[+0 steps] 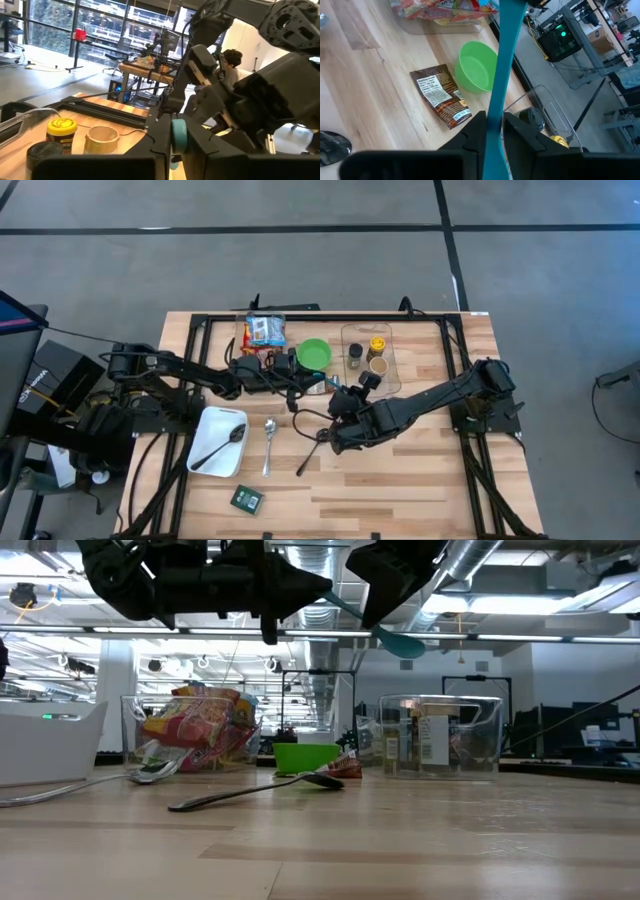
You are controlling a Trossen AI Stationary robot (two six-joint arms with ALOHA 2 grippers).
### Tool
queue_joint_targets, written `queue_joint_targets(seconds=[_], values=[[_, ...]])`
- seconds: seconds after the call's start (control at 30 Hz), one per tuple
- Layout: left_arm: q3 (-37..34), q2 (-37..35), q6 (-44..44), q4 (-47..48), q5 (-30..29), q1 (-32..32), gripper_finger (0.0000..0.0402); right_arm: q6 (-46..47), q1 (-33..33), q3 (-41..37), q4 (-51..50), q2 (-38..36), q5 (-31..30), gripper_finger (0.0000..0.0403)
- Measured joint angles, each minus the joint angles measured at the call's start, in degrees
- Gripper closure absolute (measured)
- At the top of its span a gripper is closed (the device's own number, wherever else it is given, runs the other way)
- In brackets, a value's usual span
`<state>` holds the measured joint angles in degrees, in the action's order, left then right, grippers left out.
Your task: Pick & Place Food Item
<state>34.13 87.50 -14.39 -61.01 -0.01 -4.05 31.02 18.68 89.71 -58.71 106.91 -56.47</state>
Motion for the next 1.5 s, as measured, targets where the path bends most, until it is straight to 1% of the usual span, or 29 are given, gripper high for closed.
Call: queue_joint_targets(seconds=[0.2, 0.37, 0.5, 0.6, 0.7, 0.8, 0.93, 1.07, 1.17, 1.4, 1.5], values=[[0.0, 0.0, 0.0, 0.0, 0.4, 0.0, 0.0382, 0.0, 0.4, 0.0, -0.1, 0.0, 0.1, 0.0302], [0.0, 0.0, 0.4, 0.0, 0.3, 0.0, 0.0393, -0.2, 0.8, 0.0, -0.8, 0.0, 0.0, 0.0264], [0.0, 0.0, 0.5, 0.0, 0.2, 0.0, 0.0384, -0.1, 1.8, 0.0, -1.9, 0.0, -0.2, 0.0245], [0.0, 0.0, 0.5, 0.1, 0.2, 0.0, 0.0388, -0.1, 3.0, 0.0, -2.7, 0.0, -0.4, 0.024], [0.0, 0.0, 0.6, 0.1, 0.0, 0.0, 0.0395, -0.1, 4.3, 0.0, -2.8, 0.0, -0.4, 0.0239], [0.0, 0.0, 0.6, 0.2, 0.0, 0.0, 0.039, 0.1, 5.8, 0.0, -3.4, -0.2, -0.5, 0.024], [0.0, 0.0, 0.6, 0.5, 0.0, 0.0, 0.0389, 3.9, 7.9, 0.0, -6.4, -1.2, -1.5, 0.0249], [0.0, 0.0, 0.6, 1.3, 0.0, 0.0, 0.0394, 11.4, 10.3, 0.0, -12.0, -2.8, -2.5, 0.0264], [0.0, 0.0, 0.9, 1.6, 0.0, -0.1, 0.0388, 18.8, 12.1, 0.0, -17.7, -4.1, -3.3, 0.0278], [0.0, 0.0, 3.2, 1.7, 0.0, -0.2, 0.0392, 36.4, 16.5, 0.0, -30.2, -5.1, -6.5, 0.0308], [0.0, 0.0, 3.3, 1.7, 0.0, -0.2, 0.0386, 39.1, 17.5, -0.1, -31.1, -5.1, -6.7, 0.0318]])
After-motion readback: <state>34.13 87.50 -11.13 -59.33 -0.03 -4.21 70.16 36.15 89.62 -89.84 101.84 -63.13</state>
